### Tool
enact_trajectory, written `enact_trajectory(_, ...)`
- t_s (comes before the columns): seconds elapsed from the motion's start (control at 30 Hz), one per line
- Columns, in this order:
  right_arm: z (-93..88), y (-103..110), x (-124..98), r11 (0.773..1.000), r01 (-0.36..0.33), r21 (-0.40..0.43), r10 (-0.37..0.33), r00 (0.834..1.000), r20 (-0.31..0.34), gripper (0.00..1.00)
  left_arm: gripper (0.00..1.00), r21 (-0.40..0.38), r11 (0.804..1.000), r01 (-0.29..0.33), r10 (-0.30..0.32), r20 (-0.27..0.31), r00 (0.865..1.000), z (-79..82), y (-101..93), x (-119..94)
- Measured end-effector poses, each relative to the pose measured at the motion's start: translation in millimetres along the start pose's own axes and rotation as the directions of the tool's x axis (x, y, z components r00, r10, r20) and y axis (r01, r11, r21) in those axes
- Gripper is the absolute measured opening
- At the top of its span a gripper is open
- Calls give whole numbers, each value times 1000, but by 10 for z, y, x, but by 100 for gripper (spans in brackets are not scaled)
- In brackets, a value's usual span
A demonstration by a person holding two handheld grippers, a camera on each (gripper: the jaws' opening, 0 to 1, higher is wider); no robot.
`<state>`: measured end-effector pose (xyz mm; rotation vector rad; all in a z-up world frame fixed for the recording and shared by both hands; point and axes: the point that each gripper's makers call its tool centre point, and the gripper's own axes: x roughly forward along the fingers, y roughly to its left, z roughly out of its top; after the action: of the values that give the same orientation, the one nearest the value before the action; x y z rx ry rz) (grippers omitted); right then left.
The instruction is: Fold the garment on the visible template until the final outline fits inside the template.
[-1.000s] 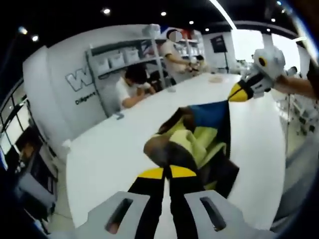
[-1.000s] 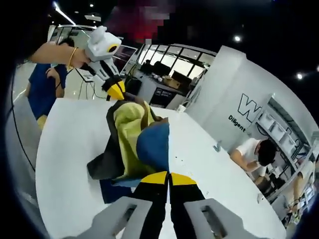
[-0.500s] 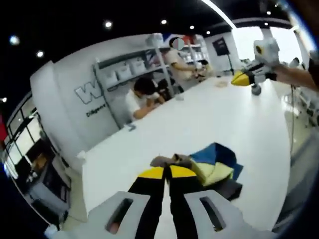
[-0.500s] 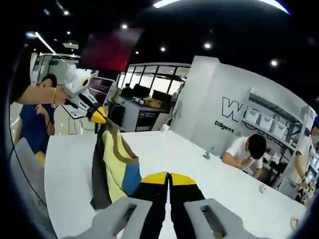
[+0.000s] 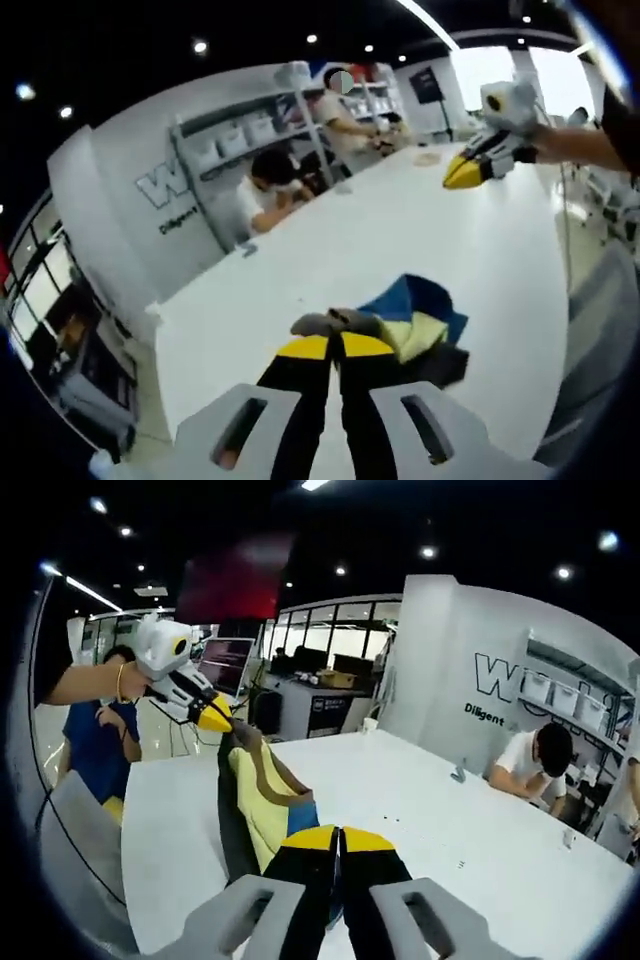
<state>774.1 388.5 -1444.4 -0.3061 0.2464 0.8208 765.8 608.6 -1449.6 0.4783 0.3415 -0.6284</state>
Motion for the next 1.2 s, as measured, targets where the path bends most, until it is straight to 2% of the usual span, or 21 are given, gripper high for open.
enact_trajectory(0.13,-73,33,68,1000,-19,14,19,1000,-17,2,5,2,1000,17,-17,-10,1000,-63,-43,-8)
enact_trajectory(0.33,-280,71,238,998,-65,24,66,995,-80,7,5,-5,999,41,-41,-23,999,-139,-131,-24)
enact_trajectory(0.6,-446,160,335,995,-89,45,94,988,-120,9,5,-36,998,49,-52,-59,997,-374,-154,-68)
enact_trajectory(0.73,-560,182,409,991,-114,75,123,982,-141,10,5,-48,998,43,-47,-92,995,-497,-164,-126)
enact_trajectory(0.97,-756,154,565,987,-146,68,156,968,-195,14,5,-81,996,25,-35,-115,993,-641,-160,-176)
enact_trajectory(1.1,-812,168,667,986,-155,55,164,961,-225,14,5,-86,996,18,-29,-125,992,-687,-168,-176)
enact_trajectory(1.2,-944,110,778,986,-156,56,165,954,-250,13,5,-90,996,19,-31,-130,991,-705,-172,-181)
